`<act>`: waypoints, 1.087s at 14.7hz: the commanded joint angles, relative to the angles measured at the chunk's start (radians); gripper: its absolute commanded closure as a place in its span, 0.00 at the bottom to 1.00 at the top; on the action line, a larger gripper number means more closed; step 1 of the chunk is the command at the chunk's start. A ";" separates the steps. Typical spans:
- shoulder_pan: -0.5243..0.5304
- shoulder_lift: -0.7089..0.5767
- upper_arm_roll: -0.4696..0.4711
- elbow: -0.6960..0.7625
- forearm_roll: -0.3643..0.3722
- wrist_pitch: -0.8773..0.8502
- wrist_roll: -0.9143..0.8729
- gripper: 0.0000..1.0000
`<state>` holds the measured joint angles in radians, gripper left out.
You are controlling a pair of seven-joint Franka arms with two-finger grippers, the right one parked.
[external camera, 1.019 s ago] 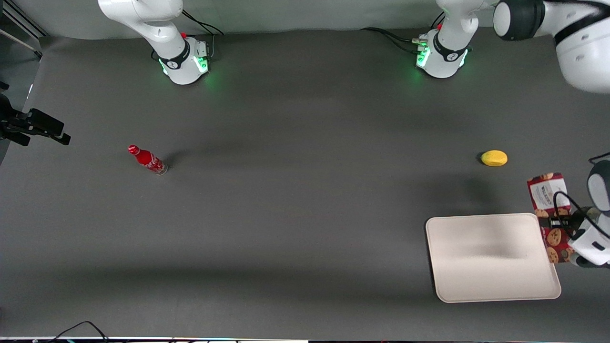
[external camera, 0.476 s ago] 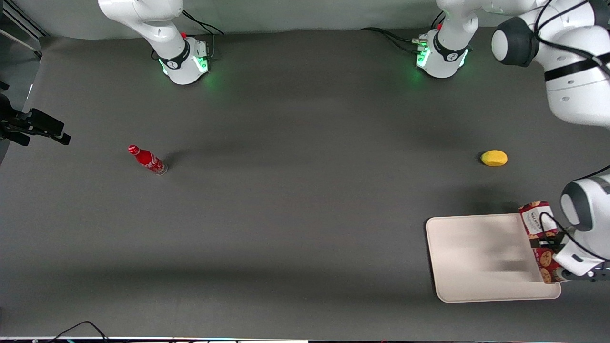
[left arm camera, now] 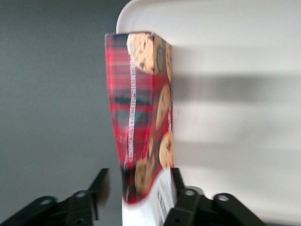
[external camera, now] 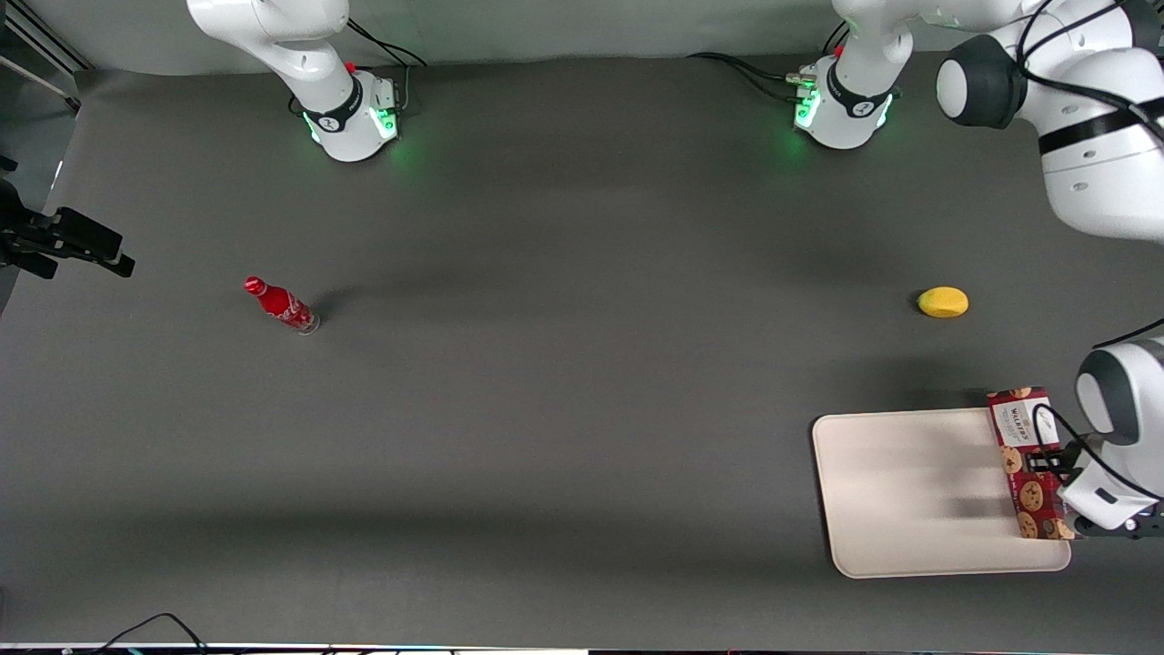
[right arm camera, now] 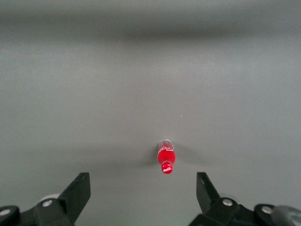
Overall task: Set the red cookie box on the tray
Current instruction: 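Open the left gripper and raise it away from the box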
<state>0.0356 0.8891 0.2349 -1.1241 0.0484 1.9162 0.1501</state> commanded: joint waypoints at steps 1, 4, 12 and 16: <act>-0.019 -0.094 0.012 0.064 -0.007 -0.221 0.009 0.00; -0.039 -0.218 0.011 0.057 0.005 -0.333 0.017 0.00; -0.080 -0.660 -0.155 -0.088 -0.024 -0.732 -0.120 0.00; -0.079 -0.959 -0.232 -0.473 -0.027 -0.607 -0.162 0.00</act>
<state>-0.0419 0.1725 0.0314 -1.2508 0.0318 1.1796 0.0216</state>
